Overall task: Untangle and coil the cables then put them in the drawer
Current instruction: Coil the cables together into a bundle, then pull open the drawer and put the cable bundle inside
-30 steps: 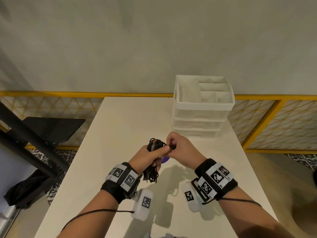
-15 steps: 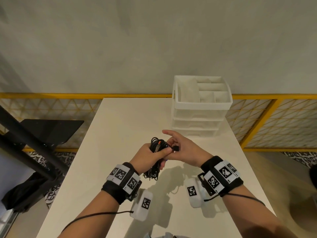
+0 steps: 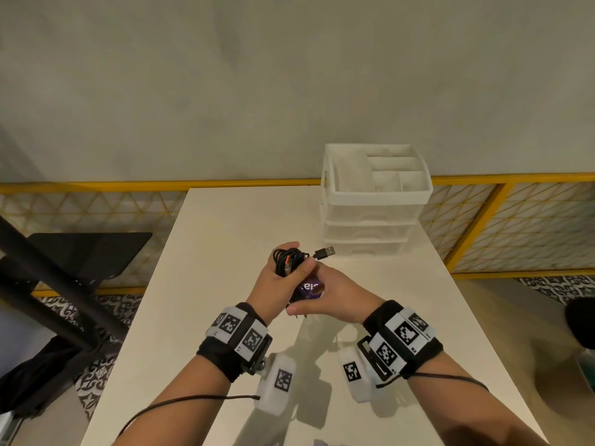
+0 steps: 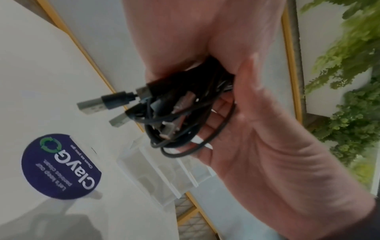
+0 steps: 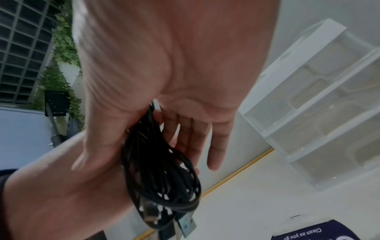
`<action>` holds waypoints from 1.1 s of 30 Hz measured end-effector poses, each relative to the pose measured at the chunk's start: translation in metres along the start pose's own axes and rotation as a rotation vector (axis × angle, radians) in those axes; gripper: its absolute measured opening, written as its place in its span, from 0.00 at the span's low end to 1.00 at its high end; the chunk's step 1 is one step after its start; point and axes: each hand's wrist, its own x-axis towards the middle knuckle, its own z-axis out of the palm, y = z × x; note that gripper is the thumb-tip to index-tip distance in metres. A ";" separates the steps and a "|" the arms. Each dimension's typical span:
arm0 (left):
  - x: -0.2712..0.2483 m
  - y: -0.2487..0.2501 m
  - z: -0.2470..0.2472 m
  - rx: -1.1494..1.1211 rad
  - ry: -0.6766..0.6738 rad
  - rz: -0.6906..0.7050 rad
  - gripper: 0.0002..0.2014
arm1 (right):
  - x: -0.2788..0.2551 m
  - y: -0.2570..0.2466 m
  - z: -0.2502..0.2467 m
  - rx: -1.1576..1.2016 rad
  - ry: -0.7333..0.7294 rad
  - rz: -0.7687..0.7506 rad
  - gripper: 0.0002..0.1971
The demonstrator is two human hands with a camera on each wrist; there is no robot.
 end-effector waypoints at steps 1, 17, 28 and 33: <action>-0.001 0.001 0.000 -0.011 -0.022 -0.008 0.24 | 0.001 -0.001 0.002 0.016 0.025 -0.009 0.23; 0.019 0.002 0.025 0.203 -0.271 -0.017 0.30 | 0.002 0.016 0.006 0.163 0.255 0.040 0.21; 0.059 0.016 0.071 0.329 -0.385 -0.012 0.10 | 0.023 0.051 -0.045 0.258 0.427 0.106 0.17; 0.088 0.018 0.087 0.449 -0.324 0.020 0.08 | 0.031 0.072 -0.075 0.409 0.525 0.185 0.11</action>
